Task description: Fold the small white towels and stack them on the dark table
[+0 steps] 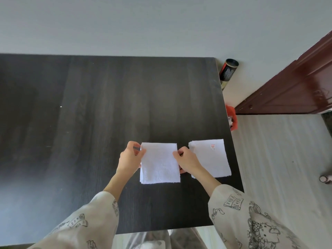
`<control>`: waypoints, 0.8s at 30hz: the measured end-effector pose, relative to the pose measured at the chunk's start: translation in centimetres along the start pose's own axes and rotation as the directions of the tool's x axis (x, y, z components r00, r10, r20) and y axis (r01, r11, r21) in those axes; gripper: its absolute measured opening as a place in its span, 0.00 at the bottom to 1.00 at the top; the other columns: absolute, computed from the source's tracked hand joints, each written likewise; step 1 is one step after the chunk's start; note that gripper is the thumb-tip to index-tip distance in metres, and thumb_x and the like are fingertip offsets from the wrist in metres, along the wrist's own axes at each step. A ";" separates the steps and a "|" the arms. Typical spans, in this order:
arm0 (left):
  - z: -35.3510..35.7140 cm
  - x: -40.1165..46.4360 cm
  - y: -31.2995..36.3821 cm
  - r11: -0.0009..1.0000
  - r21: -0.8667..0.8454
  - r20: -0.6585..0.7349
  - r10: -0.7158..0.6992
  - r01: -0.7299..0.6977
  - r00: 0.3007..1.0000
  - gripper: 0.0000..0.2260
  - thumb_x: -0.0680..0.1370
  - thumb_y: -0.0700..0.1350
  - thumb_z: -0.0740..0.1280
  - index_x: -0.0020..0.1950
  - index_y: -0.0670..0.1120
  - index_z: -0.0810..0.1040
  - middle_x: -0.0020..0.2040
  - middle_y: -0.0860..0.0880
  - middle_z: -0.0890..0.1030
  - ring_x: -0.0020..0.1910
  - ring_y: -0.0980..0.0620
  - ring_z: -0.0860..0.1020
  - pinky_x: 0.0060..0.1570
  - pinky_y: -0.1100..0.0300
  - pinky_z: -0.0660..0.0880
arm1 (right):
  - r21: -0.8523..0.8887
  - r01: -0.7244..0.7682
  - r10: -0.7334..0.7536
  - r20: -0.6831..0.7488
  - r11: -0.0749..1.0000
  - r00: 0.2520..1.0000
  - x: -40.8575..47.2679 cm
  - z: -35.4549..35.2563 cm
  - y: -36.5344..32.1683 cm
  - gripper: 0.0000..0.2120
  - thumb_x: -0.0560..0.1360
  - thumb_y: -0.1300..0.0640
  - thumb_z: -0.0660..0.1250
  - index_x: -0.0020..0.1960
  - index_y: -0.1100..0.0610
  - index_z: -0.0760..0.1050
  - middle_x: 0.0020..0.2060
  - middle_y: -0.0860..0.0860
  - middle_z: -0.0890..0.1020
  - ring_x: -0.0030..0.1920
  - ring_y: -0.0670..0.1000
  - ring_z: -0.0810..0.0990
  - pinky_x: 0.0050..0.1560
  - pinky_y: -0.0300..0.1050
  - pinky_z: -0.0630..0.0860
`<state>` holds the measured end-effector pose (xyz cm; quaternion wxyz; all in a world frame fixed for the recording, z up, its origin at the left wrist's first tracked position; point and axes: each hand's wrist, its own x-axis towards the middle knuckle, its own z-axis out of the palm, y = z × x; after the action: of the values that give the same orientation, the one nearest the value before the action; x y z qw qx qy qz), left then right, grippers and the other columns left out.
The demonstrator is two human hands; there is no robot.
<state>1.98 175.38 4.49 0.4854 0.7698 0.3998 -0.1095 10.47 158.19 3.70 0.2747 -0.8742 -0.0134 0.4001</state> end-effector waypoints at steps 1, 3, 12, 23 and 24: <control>-0.1 0.0 0.0 1.000 0.008 -0.014 0.013 -0.013 1.000 0.11 0.77 0.45 0.65 0.57 0.43 0.70 0.47 0.46 0.77 0.43 0.45 0.79 0.43 0.49 0.80 | 0.013 -0.007 0.007 -0.002 1.000 1.000 -0.1 -0.1 0.0 0.08 0.79 0.49 0.58 0.53 0.53 0.67 0.51 0.52 0.77 0.47 0.51 0.79 0.43 0.41 0.79; -0.3 0.0 0.4 0.995 0.069 -0.071 0.076 -0.071 0.995 0.11 0.77 0.44 0.64 0.57 0.42 0.71 0.47 0.47 0.77 0.43 0.47 0.77 0.44 0.52 0.77 | 0.038 -0.017 0.018 -0.017 0.999 1.000 -0.4 -0.5 0.2 0.08 0.79 0.50 0.58 0.54 0.54 0.68 0.52 0.53 0.79 0.47 0.51 0.80 0.50 0.46 0.80; 3.7 -5.5 9.3 0.846 0.215 0.062 0.486 -0.487 0.872 0.09 0.79 0.43 0.59 0.58 0.47 0.73 0.50 0.51 0.76 0.47 0.52 0.76 0.48 0.62 0.70 | 0.355 0.050 0.001 -0.143 0.934 0.990 -7.2 -7.7 3.4 0.14 0.80 0.52 0.57 0.62 0.58 0.71 0.57 0.55 0.79 0.49 0.50 0.80 0.46 0.35 0.76; 26.0 -23.3 19.0 0.512 0.112 0.506 0.709 -0.852 0.492 0.10 0.79 0.42 0.60 0.59 0.46 0.75 0.50 0.51 0.78 0.46 0.55 0.76 0.46 0.67 0.68 | 0.659 0.239 0.228 -0.541 0.713 0.810 -28.2 -19.5 27.9 0.10 0.80 0.55 0.58 0.55 0.59 0.74 0.42 0.53 0.81 0.41 0.51 0.80 0.46 0.44 0.77; 28.5 -25.4 19.6 0.482 0.090 0.539 0.712 -0.871 0.450 0.10 0.79 0.41 0.61 0.59 0.44 0.75 0.52 0.49 0.79 0.47 0.53 0.77 0.46 0.66 0.69 | 0.675 0.255 0.263 -0.565 0.693 0.782 -30.2 -20.0 30.7 0.10 0.80 0.55 0.59 0.55 0.59 0.74 0.42 0.52 0.81 0.40 0.51 0.80 0.45 0.44 0.77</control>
<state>5.72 134.57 17.23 0.4055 0.8941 -0.1605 -0.1021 -1.92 115.42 20.10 0.5821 -0.7751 0.2382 0.0608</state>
